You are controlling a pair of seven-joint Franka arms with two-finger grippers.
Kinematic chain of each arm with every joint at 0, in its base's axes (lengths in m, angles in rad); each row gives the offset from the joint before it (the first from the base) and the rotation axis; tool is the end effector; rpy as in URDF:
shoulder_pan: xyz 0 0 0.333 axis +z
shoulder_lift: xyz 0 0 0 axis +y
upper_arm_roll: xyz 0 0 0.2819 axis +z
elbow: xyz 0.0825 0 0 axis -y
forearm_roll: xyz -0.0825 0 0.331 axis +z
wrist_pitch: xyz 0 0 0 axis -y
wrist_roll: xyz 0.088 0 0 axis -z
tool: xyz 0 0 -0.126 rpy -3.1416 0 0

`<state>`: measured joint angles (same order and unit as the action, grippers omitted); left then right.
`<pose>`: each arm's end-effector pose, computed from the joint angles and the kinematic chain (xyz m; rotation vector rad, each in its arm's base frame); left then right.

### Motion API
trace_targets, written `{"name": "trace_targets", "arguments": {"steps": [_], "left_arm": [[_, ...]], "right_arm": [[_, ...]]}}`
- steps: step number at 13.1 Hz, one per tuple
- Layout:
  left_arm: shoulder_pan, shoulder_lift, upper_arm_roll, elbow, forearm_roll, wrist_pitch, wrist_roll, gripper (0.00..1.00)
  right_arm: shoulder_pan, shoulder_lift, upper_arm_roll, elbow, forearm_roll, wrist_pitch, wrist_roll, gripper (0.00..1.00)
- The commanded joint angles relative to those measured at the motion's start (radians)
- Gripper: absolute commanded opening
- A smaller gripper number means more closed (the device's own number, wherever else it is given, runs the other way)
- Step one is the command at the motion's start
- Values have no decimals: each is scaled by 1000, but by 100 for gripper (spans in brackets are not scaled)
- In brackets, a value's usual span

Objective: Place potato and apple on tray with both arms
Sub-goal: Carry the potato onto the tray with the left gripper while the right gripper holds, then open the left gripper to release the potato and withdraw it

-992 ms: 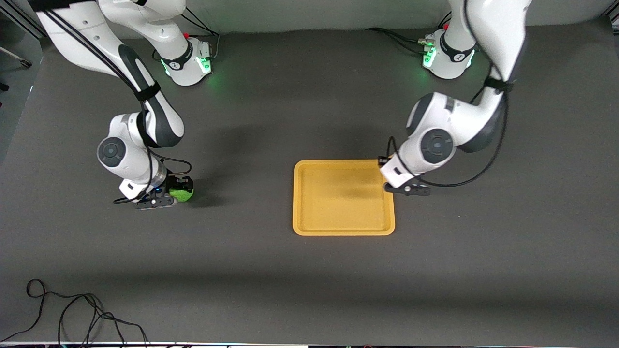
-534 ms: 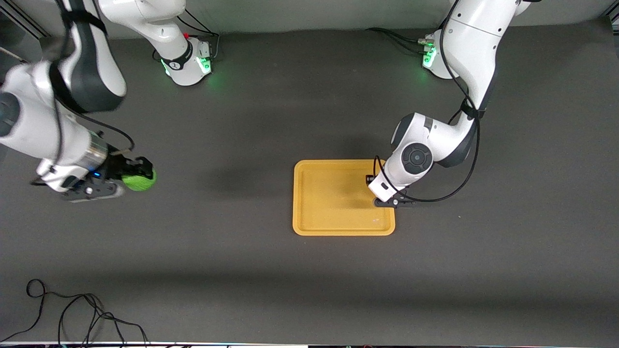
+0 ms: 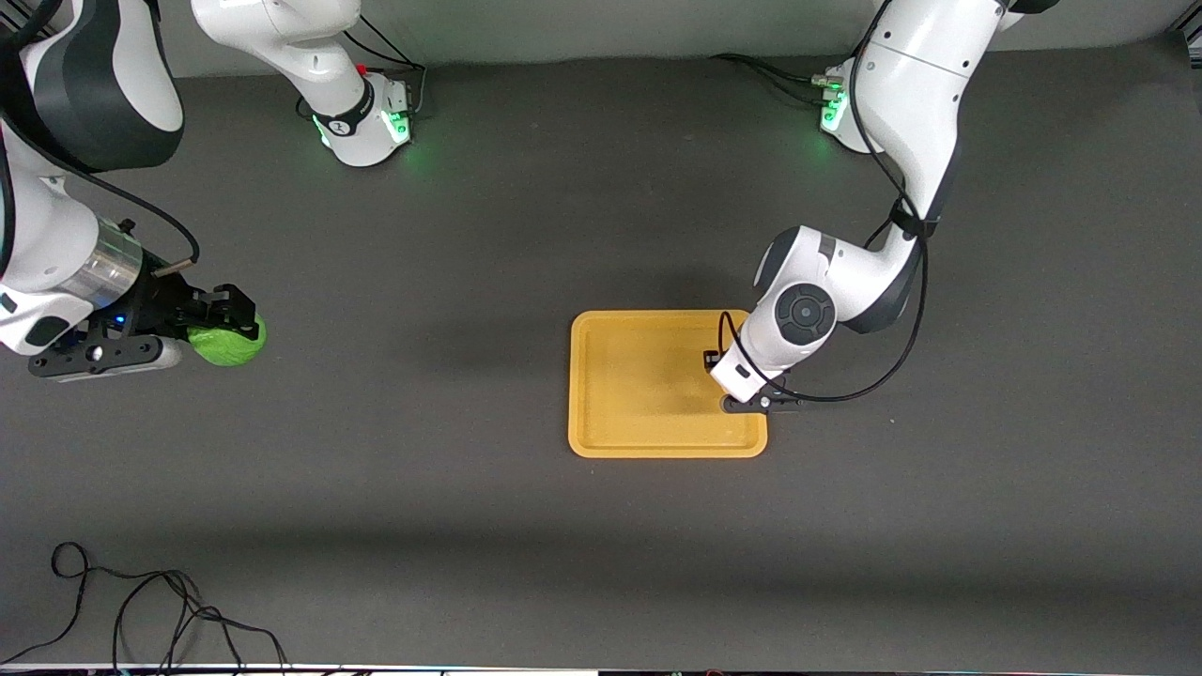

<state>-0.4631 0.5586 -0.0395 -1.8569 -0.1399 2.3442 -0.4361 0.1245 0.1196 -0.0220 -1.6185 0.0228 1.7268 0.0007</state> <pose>0.5066 -0.2822 0.2041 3.0632 0.0615 -0.1795 0.5391 0.0585 0.5023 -3.1185 -0.1534 0.0192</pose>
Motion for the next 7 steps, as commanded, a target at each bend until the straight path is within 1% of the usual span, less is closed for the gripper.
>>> {"name": "trace_targets", "arguments": {"steps": [1, 2, 3, 4, 7], "left_arm": [[-17, 21, 15, 27, 3, -8, -30, 41], [-17, 21, 16, 28, 5, -8, -30, 50], [-15, 20, 16, 28, 5, -8, -27, 67], [-15, 20, 16, 31, 5, -8, -27, 79], [-14, 11, 16, 45, 5, -20, -30, 80]], "right_arm": [[6, 35, -6, 54, 16, -21, -13, 35], [6, 38, -6, 55, 16, -18, -13, 35], [6, 44, -4, 60, 17, -15, -13, 35], [6, 49, -4, 66, 16, -13, -13, 35], [21, 83, -4, 112, 16, -15, -11, 35]]}}
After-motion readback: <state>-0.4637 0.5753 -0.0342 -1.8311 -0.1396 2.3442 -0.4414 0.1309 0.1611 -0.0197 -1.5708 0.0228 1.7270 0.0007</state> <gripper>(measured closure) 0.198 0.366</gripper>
